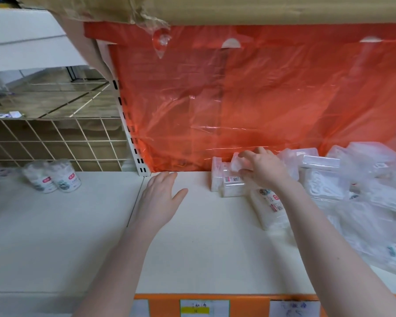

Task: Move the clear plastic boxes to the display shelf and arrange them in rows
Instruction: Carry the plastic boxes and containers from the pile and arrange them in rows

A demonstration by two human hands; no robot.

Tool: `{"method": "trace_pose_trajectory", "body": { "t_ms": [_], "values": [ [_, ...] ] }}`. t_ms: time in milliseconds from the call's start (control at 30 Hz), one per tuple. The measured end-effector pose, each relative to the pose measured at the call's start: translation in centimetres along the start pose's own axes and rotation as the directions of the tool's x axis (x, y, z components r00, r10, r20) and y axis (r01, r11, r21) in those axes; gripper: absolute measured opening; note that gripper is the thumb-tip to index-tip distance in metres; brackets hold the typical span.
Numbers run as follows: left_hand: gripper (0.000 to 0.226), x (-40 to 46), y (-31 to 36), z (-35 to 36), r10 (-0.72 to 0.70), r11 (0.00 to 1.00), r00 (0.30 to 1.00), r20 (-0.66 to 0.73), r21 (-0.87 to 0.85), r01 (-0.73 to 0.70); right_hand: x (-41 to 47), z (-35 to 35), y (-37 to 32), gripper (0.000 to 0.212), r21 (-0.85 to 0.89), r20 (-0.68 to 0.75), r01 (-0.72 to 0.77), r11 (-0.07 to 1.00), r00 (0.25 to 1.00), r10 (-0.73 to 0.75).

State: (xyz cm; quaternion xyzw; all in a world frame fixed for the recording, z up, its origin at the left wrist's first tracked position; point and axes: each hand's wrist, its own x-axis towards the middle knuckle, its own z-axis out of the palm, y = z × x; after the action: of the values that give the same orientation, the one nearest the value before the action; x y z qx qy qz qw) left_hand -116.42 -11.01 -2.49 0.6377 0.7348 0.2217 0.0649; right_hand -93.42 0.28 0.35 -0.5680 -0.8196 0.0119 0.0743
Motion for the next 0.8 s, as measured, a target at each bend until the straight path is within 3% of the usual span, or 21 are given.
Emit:
{"method": "trace_pose_trajectory", "body": {
  "t_ms": [333,800],
  "values": [
    [0.05,1.5,0.1,0.3,0.032,0.999,0.999,0.043,-0.037,-0.03,-0.9,-0.4,-0.9,0.056,0.026,-0.028,-0.119,0.993,0.992,0.12],
    [0.037,6.0,5.2,3.4,0.069,0.955,0.967,0.245,-0.295,0.006,-8.3,-0.9,-1.2,0.06,0.321,-0.292,-0.16,0.934,0.921,0.258]
  ]
}}
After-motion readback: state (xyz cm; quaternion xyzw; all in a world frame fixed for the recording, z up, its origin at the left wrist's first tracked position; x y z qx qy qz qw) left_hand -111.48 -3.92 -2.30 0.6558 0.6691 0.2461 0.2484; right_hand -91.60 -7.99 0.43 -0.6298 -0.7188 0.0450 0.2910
